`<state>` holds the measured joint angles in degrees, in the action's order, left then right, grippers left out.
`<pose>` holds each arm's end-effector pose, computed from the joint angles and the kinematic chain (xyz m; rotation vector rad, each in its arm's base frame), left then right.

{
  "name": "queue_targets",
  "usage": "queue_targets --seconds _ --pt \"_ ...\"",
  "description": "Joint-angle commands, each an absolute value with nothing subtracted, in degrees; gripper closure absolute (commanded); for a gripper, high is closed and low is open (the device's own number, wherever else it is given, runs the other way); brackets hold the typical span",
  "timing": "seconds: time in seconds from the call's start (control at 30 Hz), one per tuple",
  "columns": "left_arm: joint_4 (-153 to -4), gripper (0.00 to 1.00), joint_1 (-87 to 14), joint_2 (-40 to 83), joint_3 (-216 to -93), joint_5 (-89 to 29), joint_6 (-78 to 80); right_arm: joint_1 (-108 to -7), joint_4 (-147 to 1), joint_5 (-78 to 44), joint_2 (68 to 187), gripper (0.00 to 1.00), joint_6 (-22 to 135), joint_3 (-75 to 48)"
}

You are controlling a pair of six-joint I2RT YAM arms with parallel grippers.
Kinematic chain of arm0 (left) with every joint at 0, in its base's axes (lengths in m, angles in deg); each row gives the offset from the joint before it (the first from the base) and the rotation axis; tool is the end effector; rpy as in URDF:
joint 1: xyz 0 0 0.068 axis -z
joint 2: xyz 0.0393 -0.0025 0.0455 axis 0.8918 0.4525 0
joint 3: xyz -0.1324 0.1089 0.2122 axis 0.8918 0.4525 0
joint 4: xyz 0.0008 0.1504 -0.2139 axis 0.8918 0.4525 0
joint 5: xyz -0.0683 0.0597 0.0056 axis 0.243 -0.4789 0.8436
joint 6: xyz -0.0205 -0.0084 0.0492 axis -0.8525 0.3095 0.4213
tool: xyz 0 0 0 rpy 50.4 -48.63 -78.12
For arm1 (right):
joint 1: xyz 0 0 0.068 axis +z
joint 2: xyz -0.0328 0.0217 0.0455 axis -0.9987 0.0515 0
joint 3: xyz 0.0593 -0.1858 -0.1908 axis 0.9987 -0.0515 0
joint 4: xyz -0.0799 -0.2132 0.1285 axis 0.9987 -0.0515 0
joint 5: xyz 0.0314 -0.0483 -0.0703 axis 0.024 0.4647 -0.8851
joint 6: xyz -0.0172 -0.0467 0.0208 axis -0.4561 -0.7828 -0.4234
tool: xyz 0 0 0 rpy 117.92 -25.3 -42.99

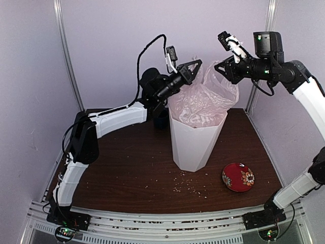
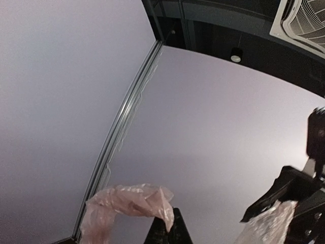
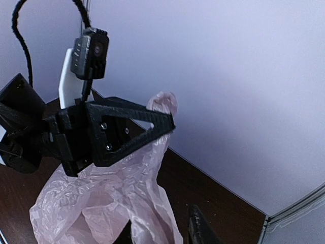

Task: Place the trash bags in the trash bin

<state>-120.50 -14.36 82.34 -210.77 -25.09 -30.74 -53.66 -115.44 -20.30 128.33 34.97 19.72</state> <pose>0.3550 -0.4170 0.3901 0.2896 1.0344 -1.5778 0.2320 0.1561 0.5089 -0.8049 1.6826 0.2964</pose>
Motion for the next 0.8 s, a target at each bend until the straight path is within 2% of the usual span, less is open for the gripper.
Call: queue_targets --seconds 0.0,0.17,0.37,0.6,0.77 --pt "-123.1 1.00 -13.4 77.2 -202.7 -21.9 -27.1 -53.6 -113.9 -16.4 126.1 0.77 36.1 17.3" --pt "-121.1 1.00 -13.6 70.8 -194.7 -24.6 -20.5 -53.7 -112.4 -15.2 124.7 0.91 36.4 12.9" --pt "-121.3 1.00 -15.2 64.0 -185.7 -25.2 -19.2 -57.3 -109.5 -12.3 124.4 0.99 37.6 9.1" --pt "-115.4 1.00 -16.7 51.2 -171.7 -24.3 -19.5 -67.2 -102.2 -7.6 123.6 0.99 40.7 6.4" --pt "-105.6 1.00 -17.5 42.0 -161.7 -22.5 -21.9 -74.1 -99.9 -1.5 124.8 1.00 43.0 4.4"
